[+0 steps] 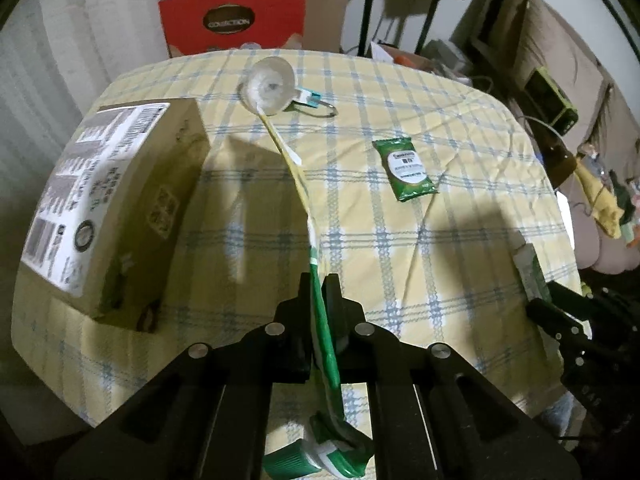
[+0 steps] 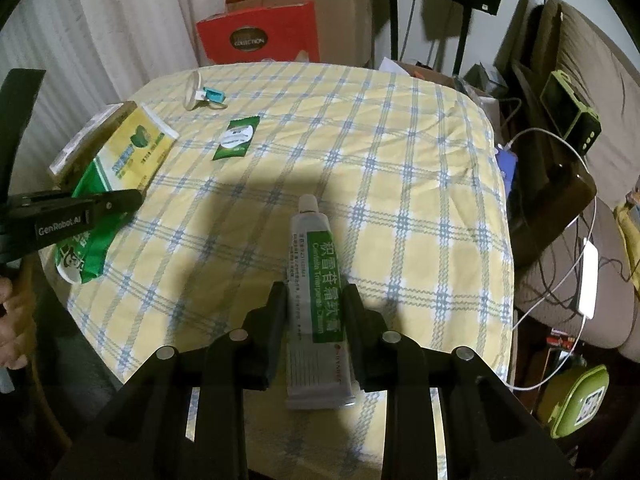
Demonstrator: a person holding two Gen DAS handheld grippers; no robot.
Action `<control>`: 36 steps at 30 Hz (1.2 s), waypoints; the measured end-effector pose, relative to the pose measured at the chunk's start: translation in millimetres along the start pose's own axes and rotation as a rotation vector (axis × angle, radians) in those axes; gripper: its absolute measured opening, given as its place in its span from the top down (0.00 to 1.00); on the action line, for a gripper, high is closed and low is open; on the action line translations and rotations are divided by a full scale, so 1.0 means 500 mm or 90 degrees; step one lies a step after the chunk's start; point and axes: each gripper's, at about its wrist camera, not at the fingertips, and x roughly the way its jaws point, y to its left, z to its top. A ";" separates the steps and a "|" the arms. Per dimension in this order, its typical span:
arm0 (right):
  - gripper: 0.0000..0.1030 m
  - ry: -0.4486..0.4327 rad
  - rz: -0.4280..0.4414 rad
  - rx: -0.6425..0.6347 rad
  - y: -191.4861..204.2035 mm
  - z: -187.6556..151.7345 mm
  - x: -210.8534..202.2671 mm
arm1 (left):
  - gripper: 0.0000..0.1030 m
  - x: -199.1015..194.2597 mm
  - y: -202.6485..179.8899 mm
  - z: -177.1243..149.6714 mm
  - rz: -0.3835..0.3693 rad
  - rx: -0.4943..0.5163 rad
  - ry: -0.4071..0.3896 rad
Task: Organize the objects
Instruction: 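Lift the toothpaste tube with the right gripper while the left carries the Darlie box, then carry the toothpaste tube and Darlie box away from the table with both grippers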
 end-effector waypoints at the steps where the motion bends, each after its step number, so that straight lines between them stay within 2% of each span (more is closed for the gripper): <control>1: 0.73 0.000 0.000 0.001 0.003 0.000 -0.001 | 0.95 -0.003 0.002 -0.001 0.000 -0.001 -0.001; 15: 0.73 -0.020 0.021 0.003 0.016 -0.001 -0.036 | 0.95 -0.039 -0.025 -0.002 -0.008 0.012 -0.022; 36: 0.73 -0.035 0.025 0.010 -0.020 -0.006 -0.068 | 0.95 -0.074 -0.086 0.005 -0.005 0.049 -0.042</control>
